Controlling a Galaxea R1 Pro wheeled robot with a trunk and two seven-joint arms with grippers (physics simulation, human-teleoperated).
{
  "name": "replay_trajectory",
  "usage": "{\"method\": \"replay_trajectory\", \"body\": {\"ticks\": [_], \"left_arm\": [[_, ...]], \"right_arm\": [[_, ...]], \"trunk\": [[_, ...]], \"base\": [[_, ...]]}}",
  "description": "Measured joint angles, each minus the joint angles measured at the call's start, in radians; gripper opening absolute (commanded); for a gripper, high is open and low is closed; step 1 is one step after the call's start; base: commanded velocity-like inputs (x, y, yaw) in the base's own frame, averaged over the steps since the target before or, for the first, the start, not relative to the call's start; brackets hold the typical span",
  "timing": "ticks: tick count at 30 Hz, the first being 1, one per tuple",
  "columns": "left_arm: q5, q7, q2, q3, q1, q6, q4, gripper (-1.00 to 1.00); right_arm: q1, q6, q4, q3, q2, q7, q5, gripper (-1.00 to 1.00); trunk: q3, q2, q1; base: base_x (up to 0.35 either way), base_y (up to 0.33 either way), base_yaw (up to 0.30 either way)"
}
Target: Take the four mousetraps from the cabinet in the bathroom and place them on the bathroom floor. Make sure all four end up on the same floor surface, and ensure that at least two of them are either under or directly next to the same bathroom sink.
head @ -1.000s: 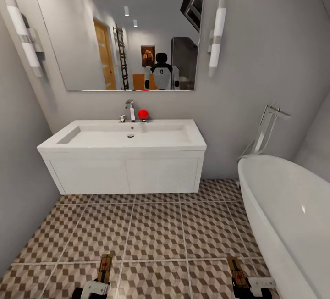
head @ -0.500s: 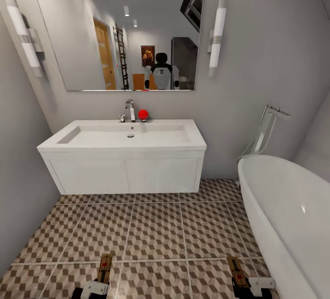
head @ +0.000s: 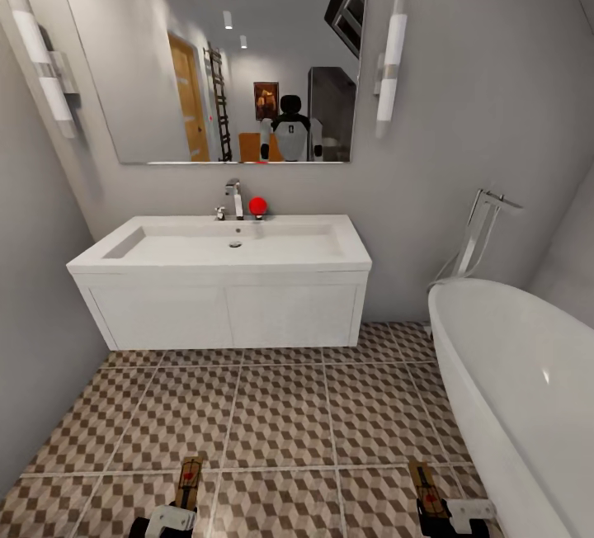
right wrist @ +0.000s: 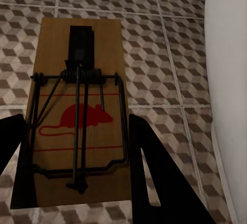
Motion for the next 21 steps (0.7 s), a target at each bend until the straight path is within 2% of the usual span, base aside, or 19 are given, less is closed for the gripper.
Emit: {"method": "replay_trajectory", "body": {"ticks": [9,21], "left_arm": [[0.000,0.000,0.000,0.000,0.000,0.000,0.000,-1.00],[0.000,0.000,0.000,0.000,0.000,0.002,0.000,-1.00]], "right_arm": [[0.000,-0.033,0.003,0.001,-0.001,0.001,0.001,-1.00],[0.000,-0.040,0.003,0.002,0.001,0.001,0.001,-1.00]], "trunk": [[0.000,0.000,0.000],[0.000,0.000,0.000]], "base": [[0.000,0.000,0.000],[0.000,0.000,0.000]]}}
